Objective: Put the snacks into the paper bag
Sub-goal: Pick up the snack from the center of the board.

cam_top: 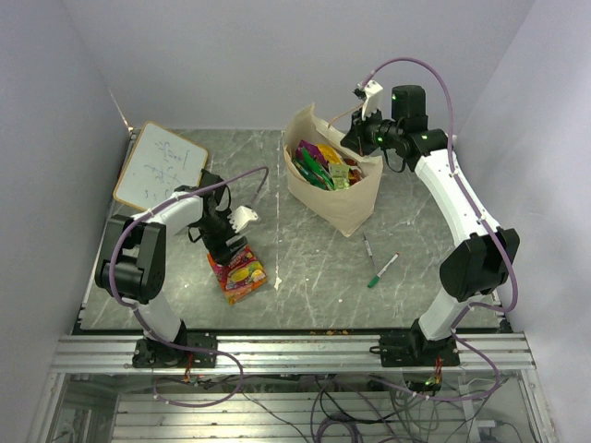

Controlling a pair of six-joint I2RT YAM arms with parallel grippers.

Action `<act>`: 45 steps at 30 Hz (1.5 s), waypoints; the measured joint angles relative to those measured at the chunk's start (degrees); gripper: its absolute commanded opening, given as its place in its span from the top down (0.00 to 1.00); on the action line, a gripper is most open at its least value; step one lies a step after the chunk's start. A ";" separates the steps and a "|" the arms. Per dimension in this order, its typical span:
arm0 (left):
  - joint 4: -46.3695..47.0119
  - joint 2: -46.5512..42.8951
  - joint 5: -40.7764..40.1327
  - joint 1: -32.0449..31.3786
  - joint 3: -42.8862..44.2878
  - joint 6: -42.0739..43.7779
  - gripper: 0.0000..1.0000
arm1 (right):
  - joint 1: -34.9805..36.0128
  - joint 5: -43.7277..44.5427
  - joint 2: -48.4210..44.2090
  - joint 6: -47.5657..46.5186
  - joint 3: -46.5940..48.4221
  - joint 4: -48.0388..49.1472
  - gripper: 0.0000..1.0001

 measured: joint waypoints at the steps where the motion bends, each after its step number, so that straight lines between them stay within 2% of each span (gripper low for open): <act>1: -0.02 0.22 0.57 0.04 -0.04 0.02 0.18 | 0.00 0.07 0.00 0.00 0.00 0.00 1.00; 9: -0.17 0.07 3.50 0.04 -1.42 -1.09 0.46 | 0.00 0.09 0.00 0.00 0.00 -0.02 1.00; 17: -1.22 -1.16 5.64 -0.09 -2.03 -2.10 0.80 | 0.00 -0.15 0.66 0.00 0.24 -0.04 1.00; 21: -3.19 -1.66 5.53 -0.09 -1.27 -2.12 0.92 | 0.00 -0.13 0.87 0.00 0.24 -0.04 1.00; 32: -13.60 -6.34 4.66 -0.09 8.28 -0.66 0.93 | 0.00 -0.35 0.98 0.02 1.20 -0.50 1.00; 40: -20.90 -13.55 4.50 -0.09 21.66 -0.22 0.93 | 0.13 -1.27 0.98 0.28 1.20 -0.48 1.00; 45: -21.27 -18.51 1.36 -0.09 30.73 -2.01 0.93 | 0.24 -1.86 0.96 0.52 1.20 -0.50 1.00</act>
